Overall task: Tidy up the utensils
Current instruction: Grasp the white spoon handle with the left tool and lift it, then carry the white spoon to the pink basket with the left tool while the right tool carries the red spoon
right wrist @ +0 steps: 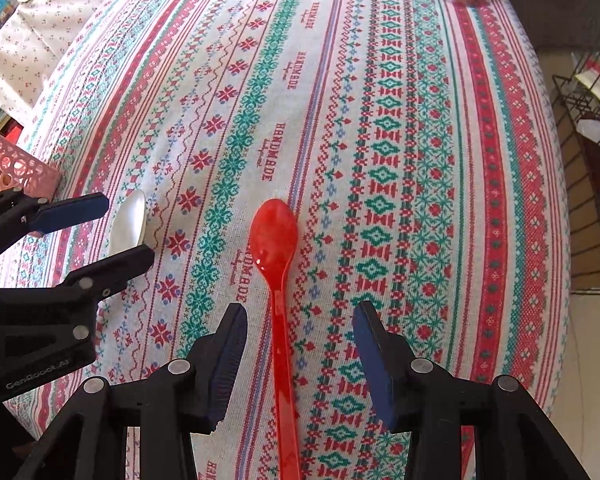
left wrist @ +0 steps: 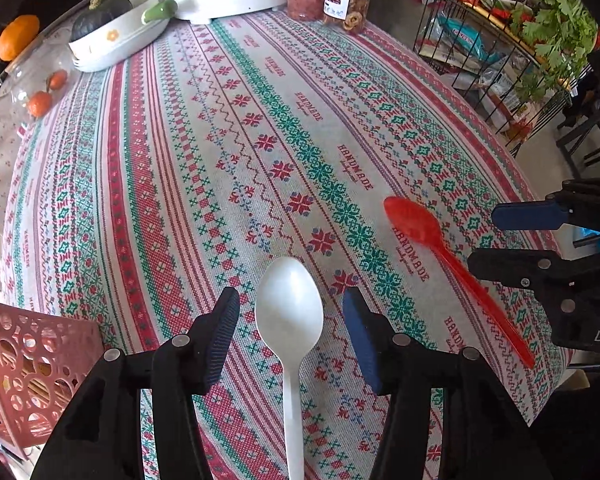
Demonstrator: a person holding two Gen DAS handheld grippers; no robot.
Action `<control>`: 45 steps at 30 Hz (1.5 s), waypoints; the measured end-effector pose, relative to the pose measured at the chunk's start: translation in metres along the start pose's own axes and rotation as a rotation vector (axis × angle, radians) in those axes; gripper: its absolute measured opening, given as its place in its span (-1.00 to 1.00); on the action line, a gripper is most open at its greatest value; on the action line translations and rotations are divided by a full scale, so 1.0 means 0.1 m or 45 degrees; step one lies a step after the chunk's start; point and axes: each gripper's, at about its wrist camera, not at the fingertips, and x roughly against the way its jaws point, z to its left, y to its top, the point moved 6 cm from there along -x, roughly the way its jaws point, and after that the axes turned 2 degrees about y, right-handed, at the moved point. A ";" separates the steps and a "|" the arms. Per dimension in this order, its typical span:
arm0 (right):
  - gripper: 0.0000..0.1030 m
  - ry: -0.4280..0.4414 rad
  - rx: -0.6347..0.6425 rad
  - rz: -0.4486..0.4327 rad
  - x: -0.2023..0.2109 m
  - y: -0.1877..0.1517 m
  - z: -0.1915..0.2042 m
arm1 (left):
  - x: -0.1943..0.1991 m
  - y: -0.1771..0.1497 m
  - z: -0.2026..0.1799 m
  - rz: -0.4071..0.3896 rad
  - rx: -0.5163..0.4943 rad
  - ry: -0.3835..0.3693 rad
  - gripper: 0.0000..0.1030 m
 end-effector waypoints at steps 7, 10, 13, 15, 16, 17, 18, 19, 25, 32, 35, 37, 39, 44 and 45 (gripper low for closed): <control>-0.04 -0.003 0.005 -0.013 0.00 0.02 0.00 | 0.06 -0.08 0.07 -0.037 0.007 -0.003 -0.29; -0.04 -0.014 0.013 -0.021 -0.02 0.09 0.05 | 0.26 -0.14 0.07 -0.092 -0.008 0.009 -0.29; -0.04 -0.025 0.027 -0.026 -0.05 0.17 0.13 | 0.49 -0.20 0.10 -0.143 -0.003 0.003 -0.29; -0.05 -0.035 0.040 -0.024 -0.08 0.21 0.18 | 0.64 -0.25 0.13 -0.174 0.011 -0.002 -0.30; -0.05 -0.039 0.048 -0.022 -0.09 0.24 0.22 | 0.71 -0.27 0.14 -0.189 0.014 -0.007 -0.30; -0.06 -0.046 0.058 -0.018 -0.12 0.26 0.25 | 0.78 -0.30 0.15 -0.204 0.016 -0.009 -0.30; -0.07 -0.057 0.065 -0.011 -0.14 0.29 0.27 | 0.84 -0.32 0.16 -0.217 0.017 -0.010 -0.30; -0.08 -0.068 0.065 -0.002 -0.17 0.31 0.28 | 0.90 -0.34 0.17 -0.229 0.017 -0.011 -0.30; -0.44 -0.156 0.087 0.079 -0.42 0.33 0.30 | 1.12 -0.47 0.22 -0.283 0.033 -0.027 -0.30; -0.46 -0.201 0.124 0.005 -0.35 0.26 0.40 | 1.35 -0.59 0.31 -0.380 0.064 -0.040 -0.30; -0.46 -0.189 0.140 -0.081 -0.13 0.22 0.50 | 1.52 -0.61 0.35 -0.446 0.071 -0.047 -0.30; -0.46 -0.175 0.152 -0.149 0.05 0.19 0.58 | 1.65 -0.63 0.38 -0.497 0.076 -0.047 -0.30; -0.46 -0.162 0.166 -0.217 0.21 0.16 0.68 | 1.77 -0.64 0.41 -0.541 0.085 -0.047 -0.30; -0.46 -0.136 0.188 -0.359 0.53 0.10 0.94 | 2.05 -0.68 0.46 -0.637 0.114 -0.061 -0.30; -0.46 -0.133 0.190 -0.385 0.58 0.08 0.99 | 2.10 -0.68 0.47 -0.657 0.118 -0.063 -0.30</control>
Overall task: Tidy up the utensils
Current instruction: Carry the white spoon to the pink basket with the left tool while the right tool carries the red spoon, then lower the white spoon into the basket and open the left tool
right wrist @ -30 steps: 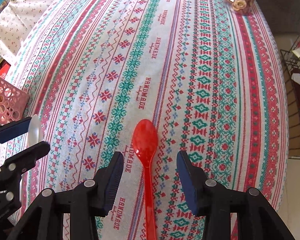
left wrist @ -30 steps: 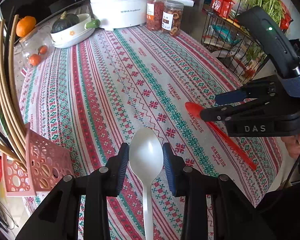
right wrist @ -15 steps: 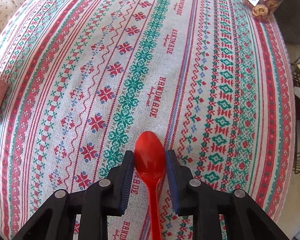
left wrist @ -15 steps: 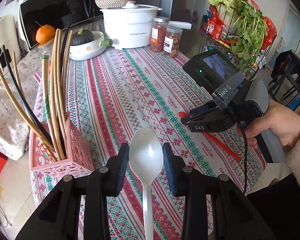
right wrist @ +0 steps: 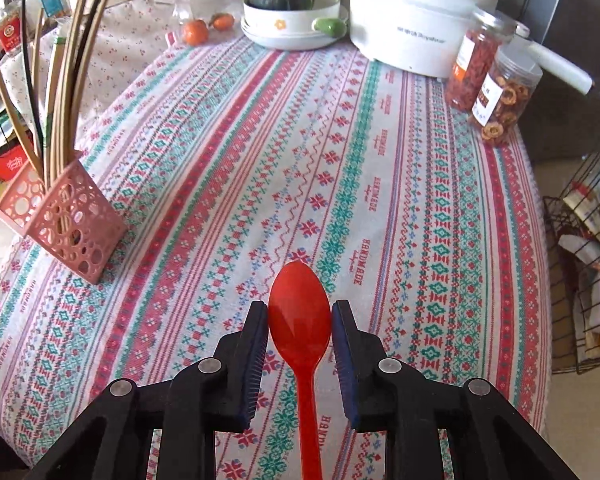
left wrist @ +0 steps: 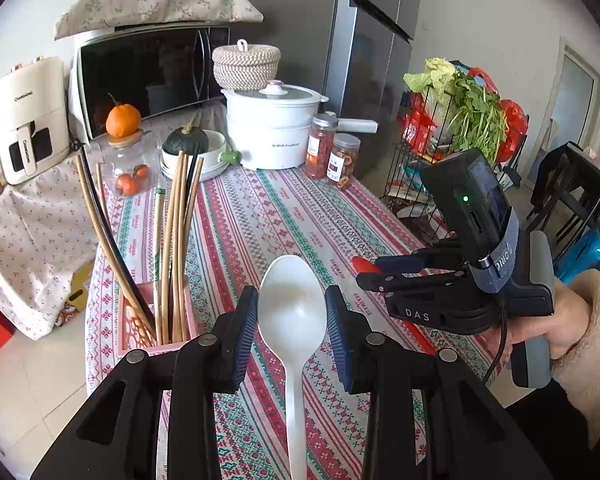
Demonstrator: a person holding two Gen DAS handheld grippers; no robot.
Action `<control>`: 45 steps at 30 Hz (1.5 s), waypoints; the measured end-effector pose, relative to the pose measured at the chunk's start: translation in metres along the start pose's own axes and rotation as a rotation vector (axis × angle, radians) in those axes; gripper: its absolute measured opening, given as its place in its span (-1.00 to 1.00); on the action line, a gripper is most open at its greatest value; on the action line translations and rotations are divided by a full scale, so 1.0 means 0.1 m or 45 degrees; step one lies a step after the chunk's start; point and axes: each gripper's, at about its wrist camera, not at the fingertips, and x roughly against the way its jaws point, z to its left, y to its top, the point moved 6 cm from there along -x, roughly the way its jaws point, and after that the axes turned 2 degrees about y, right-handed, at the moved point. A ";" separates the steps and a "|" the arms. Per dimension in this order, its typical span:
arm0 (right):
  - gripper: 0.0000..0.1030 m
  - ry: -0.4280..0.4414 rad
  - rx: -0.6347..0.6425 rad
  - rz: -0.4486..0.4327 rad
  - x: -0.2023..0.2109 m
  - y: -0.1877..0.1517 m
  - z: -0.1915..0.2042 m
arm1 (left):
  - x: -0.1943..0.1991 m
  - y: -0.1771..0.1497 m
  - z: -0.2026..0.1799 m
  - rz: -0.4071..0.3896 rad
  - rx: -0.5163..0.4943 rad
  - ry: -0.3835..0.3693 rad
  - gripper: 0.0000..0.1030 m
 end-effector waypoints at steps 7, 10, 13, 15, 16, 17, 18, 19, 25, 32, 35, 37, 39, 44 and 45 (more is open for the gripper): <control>-0.46 0.050 -0.030 -0.190 0.37 0.15 0.24 | 0.39 0.21 0.17 -0.177 0.075 0.013 -0.30; -0.45 0.074 -0.054 -0.284 0.54 0.23 0.30 | 0.54 0.33 0.39 -0.284 0.130 0.052 -0.29; -0.45 0.098 -0.087 -0.359 0.63 0.31 0.32 | 0.60 0.43 0.65 -0.402 0.180 0.119 -0.29; -0.45 0.098 -0.103 -0.402 0.65 0.36 0.31 | 0.58 0.47 0.80 -0.486 0.204 0.173 -0.29; -0.45 0.094 -0.110 -0.418 0.66 0.38 0.31 | 0.56 0.48 0.86 -0.523 0.199 0.209 -0.29; -0.45 0.093 -0.119 -0.429 0.65 0.39 0.30 | 0.52 0.50 0.91 -0.562 0.191 0.239 -0.29; -0.45 0.094 -0.128 -0.435 0.64 0.41 0.30 | 0.48 0.51 0.95 -0.596 0.183 0.263 -0.29; -0.45 0.096 -0.134 -0.439 0.62 0.43 0.29 | 0.43 0.53 0.97 -0.610 0.173 0.288 -0.29; -0.45 0.090 -0.153 -0.466 0.57 0.47 0.31 | 0.12 0.56 1.08 -0.655 0.173 0.422 -0.29; -0.45 0.041 -0.146 -0.528 0.58 0.54 0.33 | -0.20 0.44 1.15 -0.609 0.187 0.501 -0.29; -0.45 0.032 -0.152 -0.592 0.66 0.57 0.33 | -0.23 0.39 1.16 -0.589 0.207 0.484 -0.28; -0.45 0.032 -0.164 -0.639 0.72 0.59 0.33 | -0.24 0.36 1.17 -0.573 0.223 0.463 -0.27; -0.45 0.037 -0.178 -0.683 0.78 0.62 0.34 | -0.24 0.33 1.19 -0.536 0.247 0.435 -0.27; -0.44 0.063 -0.216 -0.778 0.91 0.72 0.42 | -0.15 0.27 1.23 -0.440 0.306 0.354 -0.04; -0.44 0.071 -0.222 -0.795 0.93 0.74 0.44 | -0.11 0.26 1.23 -0.423 0.306 0.347 -0.03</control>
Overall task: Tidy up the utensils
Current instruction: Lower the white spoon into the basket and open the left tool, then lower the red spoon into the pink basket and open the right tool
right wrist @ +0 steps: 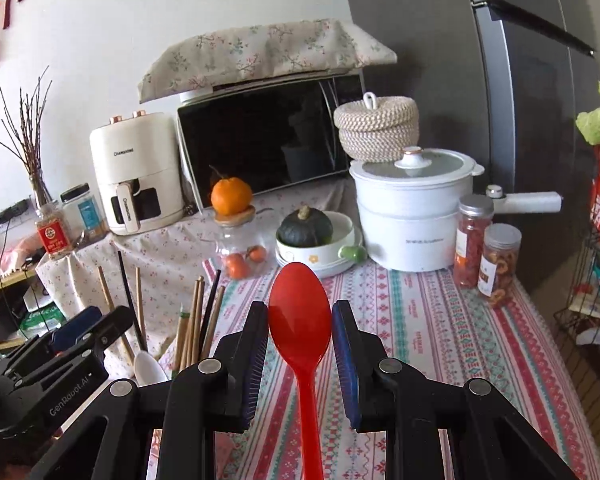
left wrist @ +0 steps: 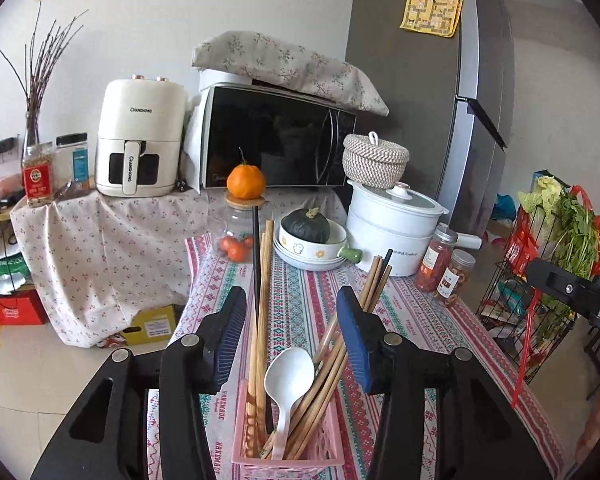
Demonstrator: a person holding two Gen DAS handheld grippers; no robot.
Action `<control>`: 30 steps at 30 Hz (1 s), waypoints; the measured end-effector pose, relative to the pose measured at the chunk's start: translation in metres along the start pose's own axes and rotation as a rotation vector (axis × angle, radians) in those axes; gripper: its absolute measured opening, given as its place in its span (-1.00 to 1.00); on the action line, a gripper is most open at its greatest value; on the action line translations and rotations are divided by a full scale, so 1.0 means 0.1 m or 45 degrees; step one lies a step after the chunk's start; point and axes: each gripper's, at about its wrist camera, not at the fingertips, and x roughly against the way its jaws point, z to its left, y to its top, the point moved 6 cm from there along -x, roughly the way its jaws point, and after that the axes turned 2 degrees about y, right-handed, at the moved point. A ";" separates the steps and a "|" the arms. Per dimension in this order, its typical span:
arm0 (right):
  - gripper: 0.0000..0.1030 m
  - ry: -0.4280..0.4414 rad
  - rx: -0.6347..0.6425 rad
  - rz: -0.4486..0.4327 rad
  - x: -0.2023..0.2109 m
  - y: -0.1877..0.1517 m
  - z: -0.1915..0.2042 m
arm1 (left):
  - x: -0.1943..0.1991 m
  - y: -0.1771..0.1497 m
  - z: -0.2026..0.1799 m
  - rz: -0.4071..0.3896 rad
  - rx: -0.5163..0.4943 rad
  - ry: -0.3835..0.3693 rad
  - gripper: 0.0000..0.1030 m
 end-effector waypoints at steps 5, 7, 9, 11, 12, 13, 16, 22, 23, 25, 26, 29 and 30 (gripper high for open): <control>-0.44 0.037 -0.055 -0.072 -0.04 0.09 0.19 | 0.21 -0.02 0.11 0.139 -0.021 0.009 0.18; -0.44 0.050 -0.087 -0.096 -0.08 0.12 0.28 | 0.28 -0.09 0.17 0.230 -0.055 0.053 0.20; -0.44 0.066 -0.126 -0.116 -0.14 0.14 0.37 | 0.33 -0.17 0.25 0.309 -0.076 0.108 0.21; -0.44 0.075 -0.170 -0.136 -0.21 0.16 0.46 | 0.34 -0.26 0.33 0.386 -0.103 0.146 0.25; -0.44 0.076 -0.188 -0.145 -0.25 0.16 0.51 | 0.33 -0.30 0.38 0.418 -0.117 0.163 0.26; -0.44 0.072 -0.203 -0.156 -0.28 0.16 0.54 | 0.32 -0.35 0.43 0.442 -0.128 0.180 0.26; -0.44 0.043 -0.236 -0.188 -0.40 0.15 0.64 | 0.30 -0.45 0.59 0.504 -0.124 0.216 0.27; -0.44 -0.051 -0.222 -0.233 -0.62 0.07 0.79 | 0.27 -0.48 0.81 0.556 -0.083 0.219 0.27; -0.44 -0.068 -0.221 -0.237 -0.66 0.04 0.79 | 0.26 -0.49 0.82 0.563 -0.081 0.220 0.27; -0.44 -0.098 -0.224 -0.243 -0.72 0.00 0.81 | 0.24 -0.51 0.84 0.579 -0.076 0.221 0.27; -0.44 -0.106 -0.230 -0.239 -0.75 -0.03 0.82 | 0.24 -0.52 0.85 0.587 -0.076 0.220 0.27; -0.43 -0.134 -0.214 -0.230 -0.81 -0.10 0.84 | 0.22 -0.53 0.84 0.595 -0.086 0.219 0.27; -0.42 -0.140 -0.198 -0.224 -0.82 -0.12 0.85 | 0.22 -0.54 0.83 0.595 -0.091 0.219 0.27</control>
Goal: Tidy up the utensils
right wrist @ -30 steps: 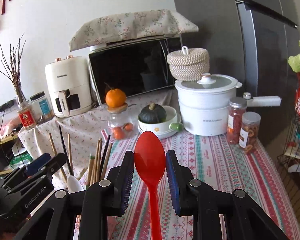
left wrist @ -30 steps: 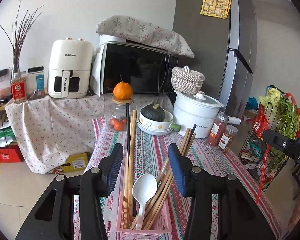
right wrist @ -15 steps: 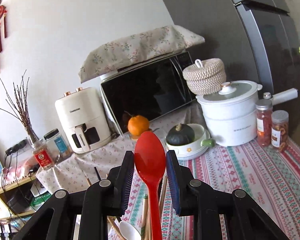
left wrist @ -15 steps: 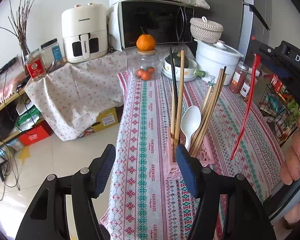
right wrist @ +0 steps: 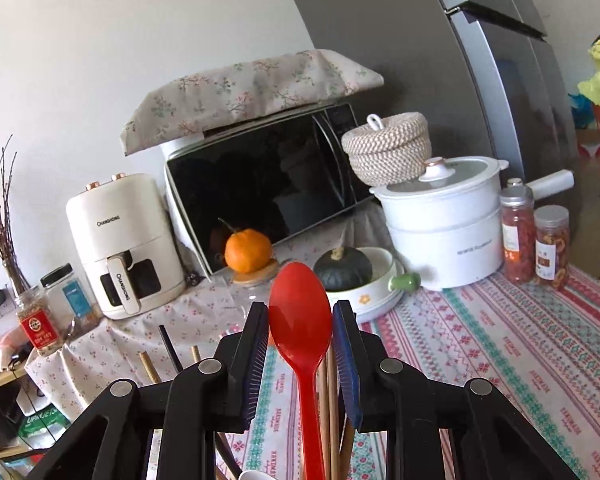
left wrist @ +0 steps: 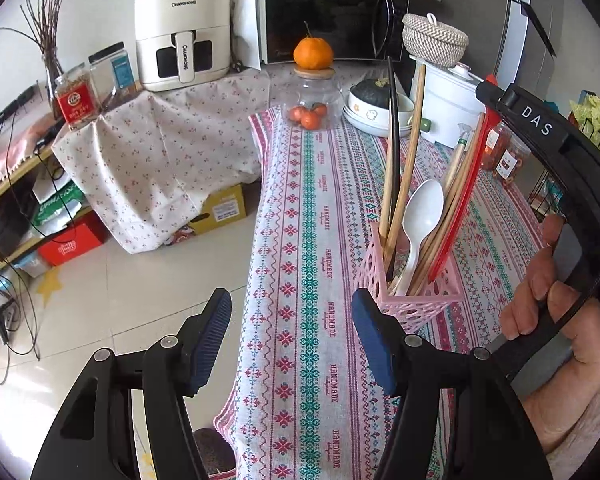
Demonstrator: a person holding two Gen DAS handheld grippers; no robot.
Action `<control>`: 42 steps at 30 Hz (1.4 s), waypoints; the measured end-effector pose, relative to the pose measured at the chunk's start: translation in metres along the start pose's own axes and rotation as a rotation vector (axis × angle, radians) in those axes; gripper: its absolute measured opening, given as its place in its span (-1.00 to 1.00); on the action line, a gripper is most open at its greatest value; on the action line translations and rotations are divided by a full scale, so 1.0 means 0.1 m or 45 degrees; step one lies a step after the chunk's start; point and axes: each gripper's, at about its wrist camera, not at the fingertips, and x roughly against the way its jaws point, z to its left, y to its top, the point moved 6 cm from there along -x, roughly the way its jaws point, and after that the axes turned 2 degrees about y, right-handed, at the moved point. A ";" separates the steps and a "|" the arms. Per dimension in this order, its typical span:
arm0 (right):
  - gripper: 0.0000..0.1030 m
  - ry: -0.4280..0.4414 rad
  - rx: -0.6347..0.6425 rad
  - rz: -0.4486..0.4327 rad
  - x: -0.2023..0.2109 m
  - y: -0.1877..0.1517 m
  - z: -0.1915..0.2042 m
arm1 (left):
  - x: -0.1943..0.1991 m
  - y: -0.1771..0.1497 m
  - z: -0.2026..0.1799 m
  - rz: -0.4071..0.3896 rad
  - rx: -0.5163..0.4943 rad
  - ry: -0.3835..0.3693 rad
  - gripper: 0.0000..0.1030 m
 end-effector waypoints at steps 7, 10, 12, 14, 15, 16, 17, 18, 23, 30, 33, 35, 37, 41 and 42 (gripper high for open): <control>0.08 0.077 0.047 0.065 0.12 -0.01 0.02 | 0.01 0.02 -0.05 0.000 0.010 -0.003 0.40; 0.30 0.108 0.094 0.064 0.29 0.10 0.02 | 0.05 0.02 -0.08 -0.009 0.021 -0.011 0.49; 0.41 0.128 0.113 0.067 0.42 0.19 -0.04 | 0.10 0.03 -0.11 -0.015 0.039 -0.024 0.55; 0.55 0.117 0.139 0.068 0.55 0.29 -0.13 | 0.17 0.04 -0.15 -0.028 0.062 -0.044 0.61; 0.62 0.106 0.150 0.072 0.61 0.33 -0.18 | 0.21 0.05 -0.18 -0.036 0.077 -0.050 0.64; 0.64 0.091 0.163 0.080 0.68 0.37 -0.24 | 0.25 0.05 -0.20 -0.048 0.089 -0.057 0.66; 0.70 0.066 0.179 0.087 0.74 0.41 -0.31 | 0.30 0.06 -0.23 -0.063 0.096 -0.065 0.71; 0.74 0.037 0.196 0.092 0.80 0.45 -0.37 | 0.36 0.08 -0.27 -0.079 0.098 -0.069 0.75; 0.99 -0.049 0.287 0.134 1.13 0.58 -0.65 | 0.70 0.10 -0.46 -0.177 0.073 -0.041 1.00; 0.99 -0.192 0.370 0.291 1.42 0.59 -1.00 | 1.11 0.11 -0.68 -0.290 0.042 -0.004 1.00; 0.99 -0.209 0.368 0.313 1.51 0.59 -1.13 | 1.22 0.11 -0.78 -0.313 0.046 -0.029 1.00; 0.99 -0.215 0.347 0.324 1.55 0.60 -1.21 | 1.27 0.11 -0.84 -0.328 0.048 -0.036 1.00; 0.99 -0.218 0.336 0.333 1.56 0.61 -1.27 | 1.30 0.12 -0.91 -0.339 0.044 -0.043 1.00; 0.99 -0.229 0.335 0.354 1.55 0.60 -1.33 | 1.32 0.12 -1.03 -0.358 0.034 -0.037 1.00; 0.99 -0.230 0.336 0.361 1.54 0.59 -1.34 | 1.32 0.12 -1.05 -0.361 0.031 -0.034 1.00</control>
